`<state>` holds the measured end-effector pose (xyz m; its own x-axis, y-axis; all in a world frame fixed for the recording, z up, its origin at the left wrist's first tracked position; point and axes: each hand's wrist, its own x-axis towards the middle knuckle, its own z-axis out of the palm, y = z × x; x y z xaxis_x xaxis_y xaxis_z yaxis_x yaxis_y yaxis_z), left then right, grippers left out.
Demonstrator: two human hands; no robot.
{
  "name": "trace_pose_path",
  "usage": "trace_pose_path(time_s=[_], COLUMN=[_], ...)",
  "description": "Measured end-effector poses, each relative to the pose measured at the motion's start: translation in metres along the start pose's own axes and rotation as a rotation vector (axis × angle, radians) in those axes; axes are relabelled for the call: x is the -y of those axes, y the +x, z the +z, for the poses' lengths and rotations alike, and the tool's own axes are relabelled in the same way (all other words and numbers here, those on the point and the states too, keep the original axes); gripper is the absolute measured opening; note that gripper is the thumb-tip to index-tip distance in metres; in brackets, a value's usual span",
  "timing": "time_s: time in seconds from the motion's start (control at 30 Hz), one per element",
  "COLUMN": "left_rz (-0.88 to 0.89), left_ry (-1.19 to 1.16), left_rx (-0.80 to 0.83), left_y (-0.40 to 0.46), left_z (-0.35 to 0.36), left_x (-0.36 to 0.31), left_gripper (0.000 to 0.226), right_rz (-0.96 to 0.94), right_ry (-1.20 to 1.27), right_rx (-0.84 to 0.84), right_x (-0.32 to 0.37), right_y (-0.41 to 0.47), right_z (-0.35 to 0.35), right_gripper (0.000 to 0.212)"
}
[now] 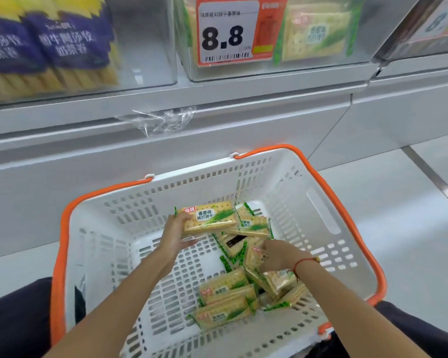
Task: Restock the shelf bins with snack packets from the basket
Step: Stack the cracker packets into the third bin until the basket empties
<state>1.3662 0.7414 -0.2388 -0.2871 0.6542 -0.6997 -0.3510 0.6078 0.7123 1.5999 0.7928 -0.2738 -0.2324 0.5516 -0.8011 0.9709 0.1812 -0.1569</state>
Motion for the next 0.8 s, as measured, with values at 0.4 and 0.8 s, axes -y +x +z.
trace_pose_path(time_s=[0.4, 0.8], left_rz=[0.086, 0.336], left_ry=[0.037, 0.217], left_rx=[-0.018, -0.003], left_y=[-0.035, -0.113], left_z=[-0.012, -0.034], left_x=[-0.033, -0.114], left_gripper=[0.012, 0.044], right_rz=[-0.156, -0.41], right_ry=[0.334, 0.482], right_rx=[-0.28, -0.737], right_x=[0.017, 0.072], right_y=[-0.025, -0.148], right_z=[-0.006, -0.157], right_gripper=[0.033, 0.027])
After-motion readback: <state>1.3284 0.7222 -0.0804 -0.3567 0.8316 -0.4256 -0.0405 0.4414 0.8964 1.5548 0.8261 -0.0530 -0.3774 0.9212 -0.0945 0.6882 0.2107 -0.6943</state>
